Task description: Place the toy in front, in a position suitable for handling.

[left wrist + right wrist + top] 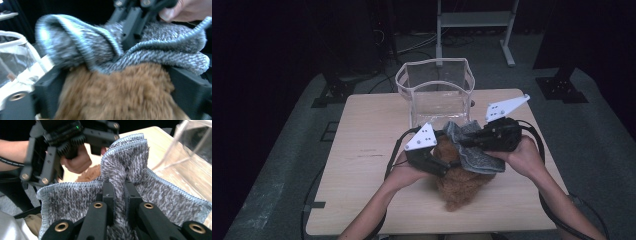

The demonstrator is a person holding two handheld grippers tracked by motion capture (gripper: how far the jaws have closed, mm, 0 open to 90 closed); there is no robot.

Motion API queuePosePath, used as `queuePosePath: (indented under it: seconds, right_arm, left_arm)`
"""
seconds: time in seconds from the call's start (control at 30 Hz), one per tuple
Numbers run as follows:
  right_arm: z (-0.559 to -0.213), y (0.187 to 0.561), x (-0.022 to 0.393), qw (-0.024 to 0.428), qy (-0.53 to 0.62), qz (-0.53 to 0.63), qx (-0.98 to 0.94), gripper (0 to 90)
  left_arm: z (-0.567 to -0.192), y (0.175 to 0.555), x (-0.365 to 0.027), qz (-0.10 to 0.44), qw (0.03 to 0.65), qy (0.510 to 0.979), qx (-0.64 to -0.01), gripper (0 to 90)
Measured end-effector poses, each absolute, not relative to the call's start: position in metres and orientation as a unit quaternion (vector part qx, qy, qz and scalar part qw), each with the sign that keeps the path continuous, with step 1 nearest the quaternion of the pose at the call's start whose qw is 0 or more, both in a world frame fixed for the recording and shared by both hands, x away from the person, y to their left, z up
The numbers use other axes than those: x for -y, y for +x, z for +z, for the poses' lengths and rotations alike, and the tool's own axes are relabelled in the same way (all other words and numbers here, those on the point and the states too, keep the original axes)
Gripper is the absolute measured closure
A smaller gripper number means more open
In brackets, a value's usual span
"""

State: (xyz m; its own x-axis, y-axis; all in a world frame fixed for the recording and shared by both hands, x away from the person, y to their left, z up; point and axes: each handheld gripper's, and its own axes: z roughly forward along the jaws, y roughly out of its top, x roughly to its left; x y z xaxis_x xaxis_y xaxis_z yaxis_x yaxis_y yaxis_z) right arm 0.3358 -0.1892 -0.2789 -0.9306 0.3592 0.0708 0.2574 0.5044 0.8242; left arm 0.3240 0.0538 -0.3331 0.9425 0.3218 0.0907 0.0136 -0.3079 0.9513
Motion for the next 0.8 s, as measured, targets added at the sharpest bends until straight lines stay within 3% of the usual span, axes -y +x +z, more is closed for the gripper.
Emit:
queuePosePath:
  seconds: [0.3, 0.5, 0.8]
  right_arm:
    - [-0.286, 0.33, 0.198, 0.048, 0.172, 0.485, -0.856, 81.8]
    - [-0.28, 0.331, 0.199, 0.037, 0.173, 0.49, -0.853, 81.4]
    - [-0.267, 0.336, 0.182, 0.043, 0.165, 0.476, -0.863, 81.3]
  left_arm:
    - [-0.34, 0.327, -0.06, 0.08, 0.574, 0.805, -0.129, 4.1]
    - [-0.342, 0.323, -0.059, 0.091, 0.576, 0.804, -0.119, 26.0]
    - [-0.339, 0.317, -0.064, 0.129, 0.57, 0.805, -0.1, 30.3]
